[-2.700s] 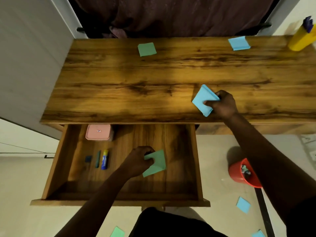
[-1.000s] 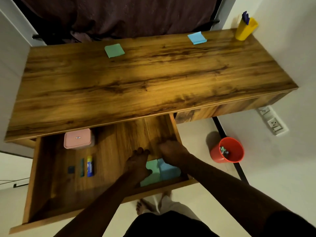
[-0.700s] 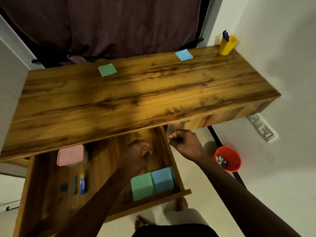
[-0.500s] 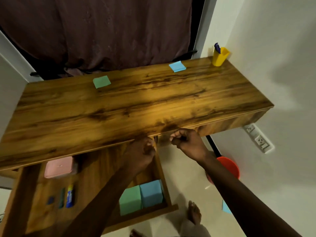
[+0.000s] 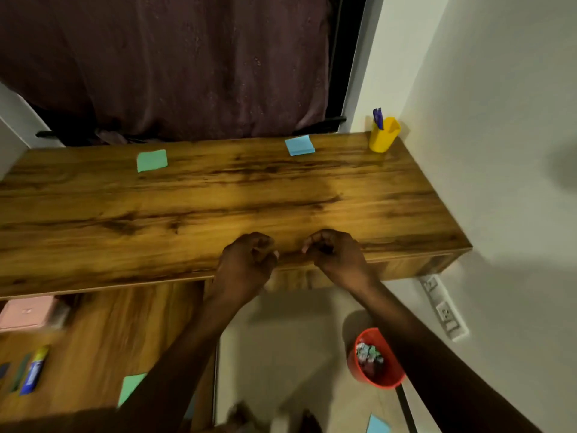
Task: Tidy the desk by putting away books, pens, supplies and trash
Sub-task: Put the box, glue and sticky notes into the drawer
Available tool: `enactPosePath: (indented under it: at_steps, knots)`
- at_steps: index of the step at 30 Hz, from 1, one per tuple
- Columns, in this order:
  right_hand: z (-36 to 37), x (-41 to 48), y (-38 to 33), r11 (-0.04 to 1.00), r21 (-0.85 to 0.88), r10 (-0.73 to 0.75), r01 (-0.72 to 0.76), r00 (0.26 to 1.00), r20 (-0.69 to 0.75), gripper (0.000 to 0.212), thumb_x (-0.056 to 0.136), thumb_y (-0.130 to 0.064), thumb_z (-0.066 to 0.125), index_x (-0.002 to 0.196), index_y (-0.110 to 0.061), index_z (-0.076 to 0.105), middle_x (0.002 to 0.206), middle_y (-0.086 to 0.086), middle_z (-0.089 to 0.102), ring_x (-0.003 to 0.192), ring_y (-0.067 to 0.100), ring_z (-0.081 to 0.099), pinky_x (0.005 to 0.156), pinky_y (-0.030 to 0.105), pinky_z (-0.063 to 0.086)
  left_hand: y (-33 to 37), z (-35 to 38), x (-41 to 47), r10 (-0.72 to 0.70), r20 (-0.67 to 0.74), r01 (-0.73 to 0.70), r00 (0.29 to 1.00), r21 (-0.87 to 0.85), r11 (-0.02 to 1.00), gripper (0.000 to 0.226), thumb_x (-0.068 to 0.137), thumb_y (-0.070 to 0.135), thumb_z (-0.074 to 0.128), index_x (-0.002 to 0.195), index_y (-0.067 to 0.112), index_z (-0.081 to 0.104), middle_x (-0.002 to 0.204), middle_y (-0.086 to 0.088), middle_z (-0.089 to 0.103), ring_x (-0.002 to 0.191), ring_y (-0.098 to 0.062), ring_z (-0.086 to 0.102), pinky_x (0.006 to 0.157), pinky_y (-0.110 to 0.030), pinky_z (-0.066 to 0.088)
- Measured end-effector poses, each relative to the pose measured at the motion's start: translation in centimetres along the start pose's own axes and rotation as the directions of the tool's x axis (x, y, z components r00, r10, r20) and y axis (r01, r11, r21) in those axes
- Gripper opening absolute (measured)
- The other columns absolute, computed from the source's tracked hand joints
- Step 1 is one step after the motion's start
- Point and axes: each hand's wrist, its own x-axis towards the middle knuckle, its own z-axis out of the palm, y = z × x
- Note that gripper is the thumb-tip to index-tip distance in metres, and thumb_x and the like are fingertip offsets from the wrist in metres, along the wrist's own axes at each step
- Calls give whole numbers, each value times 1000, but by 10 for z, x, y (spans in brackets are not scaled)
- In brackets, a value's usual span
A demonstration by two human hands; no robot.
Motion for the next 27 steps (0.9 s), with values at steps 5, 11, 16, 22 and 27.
enactPosePath:
  at_steps: [5,11,16,22,27]
  knots:
    - [-16,35,5,999,-27,30,-30,1000,-8,13,87,-32,76,99,-27,73,95,-15,73,88,-4,67,68,9,47,11,11,21,24,-40,-24,999,5,1000,25,88,32,74,112,29,69,110,15,66,91,-6,66,75,-31,58]
    - [-28,88,1,998,-66,0,2,1000,24,22,90,-29,74,111,-22,70,108,-11,71,95,-3,65,76,11,47,16,23,67,27,-79,-27,997,3,1000,27,88,34,74,115,27,69,113,14,67,91,-5,66,76,-30,57]
    - [-44,146,-7,995,-101,-13,13,1000,-1,29,91,-32,73,118,-22,67,115,-10,68,99,3,65,74,15,48,22,29,121,28,-81,-28,996,-2,1000,27,88,33,73,115,28,69,111,14,69,92,-5,65,73,-27,54]
    - [-54,219,-5,982,-186,-1,-7,999,-43,36,92,-31,73,125,-19,63,117,-7,67,99,8,65,69,9,41,17,29,183,0,-30,0,1000,-6,1000,30,91,34,72,119,28,67,118,16,64,96,-1,62,75,-30,56]
    - [-61,282,12,967,-250,28,-45,997,-72,44,91,-32,73,130,-14,60,125,1,68,113,17,66,84,19,46,11,36,225,-19,-17,19,1000,4,1000,29,88,33,74,116,29,68,117,15,67,95,-7,66,78,-33,57]
